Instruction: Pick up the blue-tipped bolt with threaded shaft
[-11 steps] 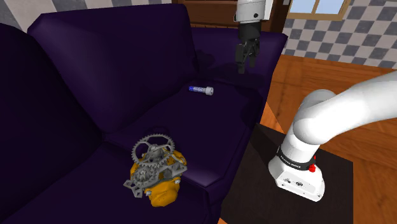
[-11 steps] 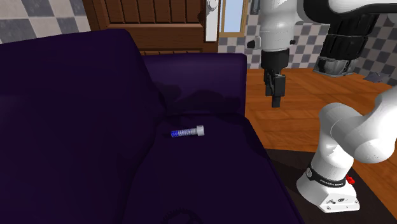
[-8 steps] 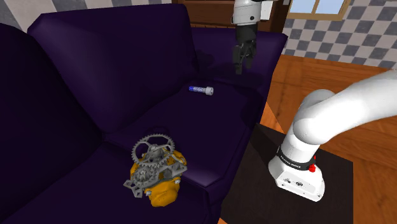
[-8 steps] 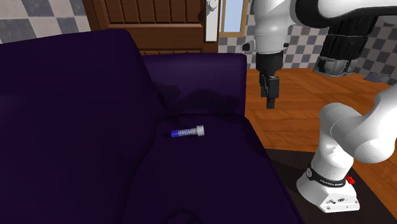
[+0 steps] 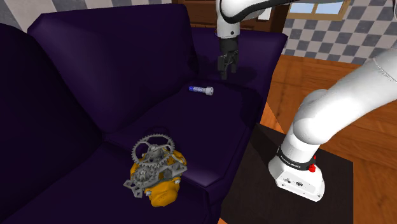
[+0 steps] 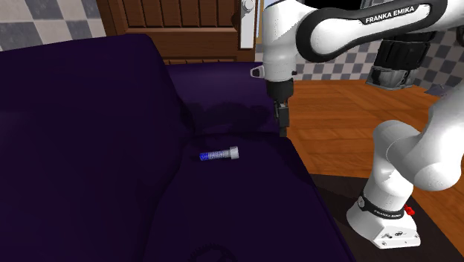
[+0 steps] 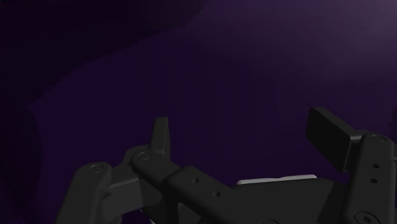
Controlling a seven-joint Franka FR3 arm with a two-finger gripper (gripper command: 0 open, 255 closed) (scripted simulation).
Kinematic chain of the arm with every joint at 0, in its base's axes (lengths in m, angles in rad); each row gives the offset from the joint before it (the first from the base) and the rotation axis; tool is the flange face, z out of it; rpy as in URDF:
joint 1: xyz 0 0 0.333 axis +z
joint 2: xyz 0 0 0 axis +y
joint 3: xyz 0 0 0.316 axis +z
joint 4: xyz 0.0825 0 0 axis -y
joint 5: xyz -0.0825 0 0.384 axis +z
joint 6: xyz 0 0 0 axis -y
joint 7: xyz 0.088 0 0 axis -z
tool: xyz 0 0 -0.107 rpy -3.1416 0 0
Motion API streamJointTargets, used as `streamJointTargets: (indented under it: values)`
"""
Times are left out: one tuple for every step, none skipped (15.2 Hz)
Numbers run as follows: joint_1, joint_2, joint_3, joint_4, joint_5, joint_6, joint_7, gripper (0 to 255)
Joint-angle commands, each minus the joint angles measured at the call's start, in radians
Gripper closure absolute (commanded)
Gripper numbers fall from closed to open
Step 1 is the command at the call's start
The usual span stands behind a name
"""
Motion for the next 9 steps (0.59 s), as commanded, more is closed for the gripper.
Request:
streamJointTargets:
  values:
    - [-0.001, 0.073, -0.010, 0.020, -0.011, 0.055, -0.022, 0]
    - [-0.001, 0.108, -0.014, 0.034, -0.016, 0.079, -0.031, 0]
    - [-0.001, 0.145, -0.019, 0.048, -0.020, 0.102, -0.041, 0]
    - [-0.002, 0.181, -0.022, 0.064, -0.023, 0.123, -0.051, 0]
    - [-0.002, 0.218, -0.026, 0.082, -0.026, 0.144, -0.060, 0]
    - [-0.003, 0.255, -0.029, 0.100, -0.029, 0.164, -0.070, 0]
    - [-0.003, 0.292, -0.033, 0.120, -0.031, 0.182, -0.079, 0]
    - [-0.004, 0.330, -0.036, 0.141, -0.033, 0.200, -0.088, 0]
    - [-0.004, 0.367, -0.038, 0.164, -0.035, 0.216, -0.097, 0]
